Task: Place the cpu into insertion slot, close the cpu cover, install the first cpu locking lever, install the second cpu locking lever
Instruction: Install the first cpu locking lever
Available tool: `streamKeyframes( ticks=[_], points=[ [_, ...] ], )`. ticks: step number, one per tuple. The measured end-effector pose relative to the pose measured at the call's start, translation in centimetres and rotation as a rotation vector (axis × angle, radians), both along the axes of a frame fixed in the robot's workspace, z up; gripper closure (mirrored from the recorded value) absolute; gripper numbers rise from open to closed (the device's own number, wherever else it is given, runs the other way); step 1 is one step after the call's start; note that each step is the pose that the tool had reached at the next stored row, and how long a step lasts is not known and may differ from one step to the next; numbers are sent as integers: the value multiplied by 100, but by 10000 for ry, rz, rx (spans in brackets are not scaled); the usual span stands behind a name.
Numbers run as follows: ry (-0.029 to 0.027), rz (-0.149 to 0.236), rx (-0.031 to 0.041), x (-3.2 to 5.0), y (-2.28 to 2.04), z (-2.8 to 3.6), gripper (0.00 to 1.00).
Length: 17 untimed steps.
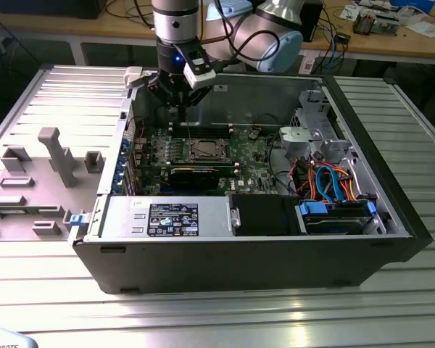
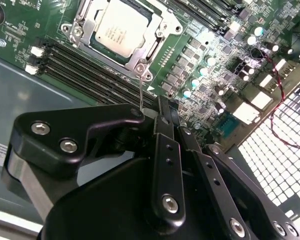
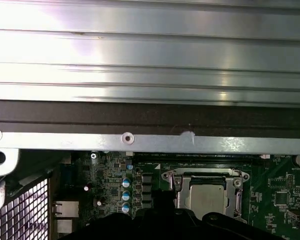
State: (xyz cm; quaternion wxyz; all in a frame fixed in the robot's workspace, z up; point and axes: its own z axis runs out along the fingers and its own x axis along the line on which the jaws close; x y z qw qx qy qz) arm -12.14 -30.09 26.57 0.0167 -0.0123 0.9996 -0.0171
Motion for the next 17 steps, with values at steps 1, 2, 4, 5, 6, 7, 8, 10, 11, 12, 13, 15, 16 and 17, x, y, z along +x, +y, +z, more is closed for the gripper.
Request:
streamKeyframes(
  ticks=[1,2,4,5,6,7,8,10,11,12,13,15,16,17],
  points=[
    [0,0,-1,4,0,0,89],
    [-1,1,-2,12,1,-1,89],
    [-2,-2,-3,15,1,-1,89],
    [-2,-1,-15,18,1,-1,89],
    [-1,1,-19,19,1,0,89],
    [-1,1,-22,21,1,-1,89],
    [-1,3,-28,25,1,-1,89],
    [-2,0,-43,39,2,-1,89],
    [-1,1,-50,46,2,0,89],
    [1,0,-54,52,2,0,89],
    [0,1,-55,55,2,0,89],
    [0,0,-57,65,3,0,89],
    [-1,-1,-57,67,3,0,89],
    [-2,0,-59,70,3,-1,89]
  ],
)
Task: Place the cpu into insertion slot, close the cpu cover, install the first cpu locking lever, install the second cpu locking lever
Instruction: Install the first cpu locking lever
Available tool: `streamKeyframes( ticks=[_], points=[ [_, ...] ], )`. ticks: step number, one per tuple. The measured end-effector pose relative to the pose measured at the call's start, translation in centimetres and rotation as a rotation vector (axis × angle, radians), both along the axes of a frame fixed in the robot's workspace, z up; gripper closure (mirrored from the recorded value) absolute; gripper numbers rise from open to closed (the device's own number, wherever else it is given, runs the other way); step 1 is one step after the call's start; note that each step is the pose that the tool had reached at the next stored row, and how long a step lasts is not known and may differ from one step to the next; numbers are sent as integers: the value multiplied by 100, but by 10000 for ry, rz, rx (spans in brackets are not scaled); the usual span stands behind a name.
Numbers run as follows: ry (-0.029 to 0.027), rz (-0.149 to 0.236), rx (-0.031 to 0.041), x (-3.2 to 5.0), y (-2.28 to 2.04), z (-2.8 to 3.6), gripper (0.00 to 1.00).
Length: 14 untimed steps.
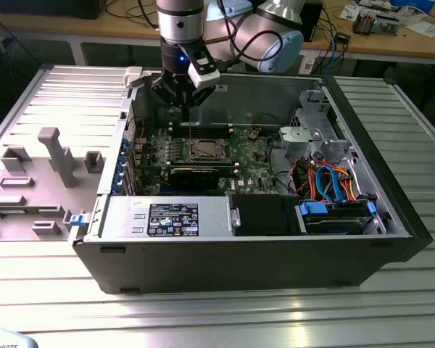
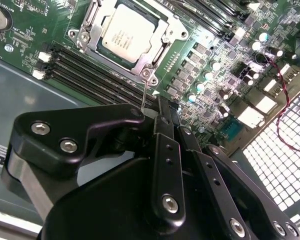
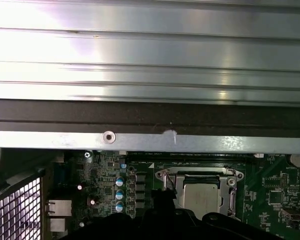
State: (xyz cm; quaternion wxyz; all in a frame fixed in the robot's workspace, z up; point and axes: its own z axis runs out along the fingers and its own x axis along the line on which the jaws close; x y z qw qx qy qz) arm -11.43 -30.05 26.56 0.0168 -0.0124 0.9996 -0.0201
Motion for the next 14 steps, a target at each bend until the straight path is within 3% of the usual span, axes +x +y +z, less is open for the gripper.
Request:
streamKeyframes(
  ticks=[14],
  points=[
    [1,0,-48,93,9,0,89]
  ],
)
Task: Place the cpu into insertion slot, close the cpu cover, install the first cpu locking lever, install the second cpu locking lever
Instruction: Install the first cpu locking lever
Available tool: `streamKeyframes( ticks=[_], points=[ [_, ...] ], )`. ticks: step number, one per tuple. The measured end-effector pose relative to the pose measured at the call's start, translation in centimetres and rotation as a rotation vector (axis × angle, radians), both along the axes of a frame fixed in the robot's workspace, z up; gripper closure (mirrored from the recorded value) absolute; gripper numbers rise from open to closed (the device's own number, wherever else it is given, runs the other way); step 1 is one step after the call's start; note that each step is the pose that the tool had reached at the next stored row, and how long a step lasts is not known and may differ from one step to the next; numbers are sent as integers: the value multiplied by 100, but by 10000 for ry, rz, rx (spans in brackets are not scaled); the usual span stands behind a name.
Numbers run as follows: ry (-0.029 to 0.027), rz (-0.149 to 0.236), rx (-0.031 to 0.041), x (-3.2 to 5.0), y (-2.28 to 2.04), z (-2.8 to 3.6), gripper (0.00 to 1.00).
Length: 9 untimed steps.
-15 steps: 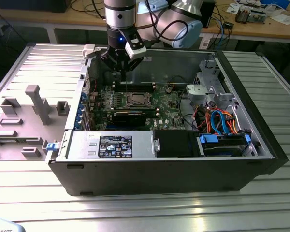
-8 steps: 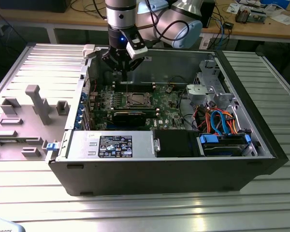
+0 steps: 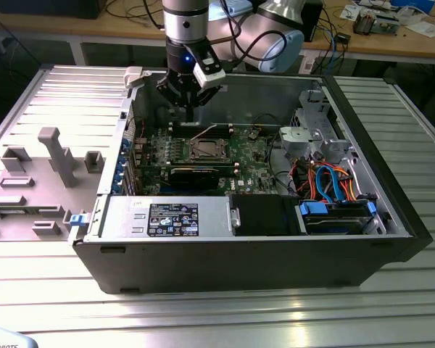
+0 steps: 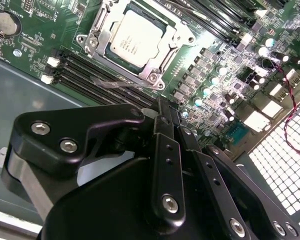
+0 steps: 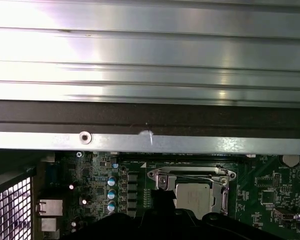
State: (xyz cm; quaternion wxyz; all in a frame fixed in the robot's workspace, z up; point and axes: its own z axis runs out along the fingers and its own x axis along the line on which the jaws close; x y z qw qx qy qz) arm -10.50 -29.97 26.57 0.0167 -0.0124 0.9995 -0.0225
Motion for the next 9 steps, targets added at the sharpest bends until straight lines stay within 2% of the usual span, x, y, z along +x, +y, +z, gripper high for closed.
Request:
streamKeyframes(
  ticks=[5,6,9],
  points=[
    [-1,0,16,40,0,-14,89],
    [-1,0,45,50,0,-23,89],
    [-1,0,242,74,0,-48,89]
  ],
)
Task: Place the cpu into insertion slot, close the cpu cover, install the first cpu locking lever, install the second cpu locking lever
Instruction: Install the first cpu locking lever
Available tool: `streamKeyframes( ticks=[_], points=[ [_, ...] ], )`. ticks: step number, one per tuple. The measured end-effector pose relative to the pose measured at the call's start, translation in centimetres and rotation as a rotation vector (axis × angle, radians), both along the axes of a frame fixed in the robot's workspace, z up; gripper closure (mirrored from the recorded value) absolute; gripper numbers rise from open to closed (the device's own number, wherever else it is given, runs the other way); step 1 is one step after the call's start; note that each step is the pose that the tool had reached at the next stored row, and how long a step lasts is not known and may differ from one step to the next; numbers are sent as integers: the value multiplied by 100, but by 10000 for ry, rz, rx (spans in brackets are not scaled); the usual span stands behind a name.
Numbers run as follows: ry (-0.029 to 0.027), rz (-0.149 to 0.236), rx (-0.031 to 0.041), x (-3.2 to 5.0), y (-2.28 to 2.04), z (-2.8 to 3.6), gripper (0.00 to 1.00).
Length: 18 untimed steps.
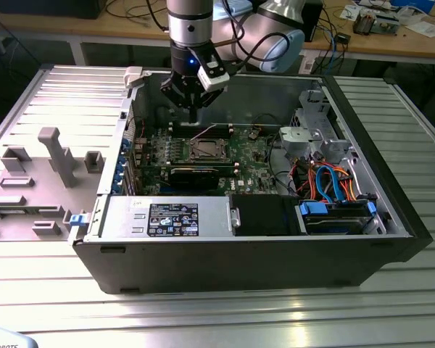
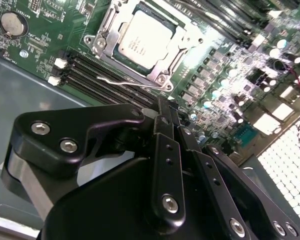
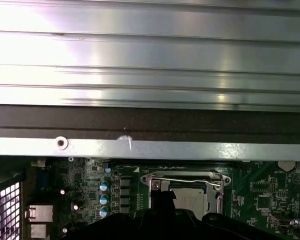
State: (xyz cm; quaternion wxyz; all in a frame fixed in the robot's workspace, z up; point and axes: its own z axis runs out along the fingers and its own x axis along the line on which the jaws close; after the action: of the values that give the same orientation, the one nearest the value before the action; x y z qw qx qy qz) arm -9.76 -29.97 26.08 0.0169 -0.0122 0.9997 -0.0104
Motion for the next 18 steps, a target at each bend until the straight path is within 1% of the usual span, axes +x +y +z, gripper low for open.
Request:
streamKeyframes(
  ticks=[1,2,4,6,7,13,18],
  points=[
    [0,-1,80,6,0,-6,89],
    [2,0,79,7,0,-7,89],
    [1,0,64,7,0,-9,89],
    [0,0,-2,23,3,-10,89],
    [0,1,-12,38,5,-11,89],
    [0,0,-32,90,8,-22,89],
    [0,-2,-40,146,8,-51,89]
  ],
)
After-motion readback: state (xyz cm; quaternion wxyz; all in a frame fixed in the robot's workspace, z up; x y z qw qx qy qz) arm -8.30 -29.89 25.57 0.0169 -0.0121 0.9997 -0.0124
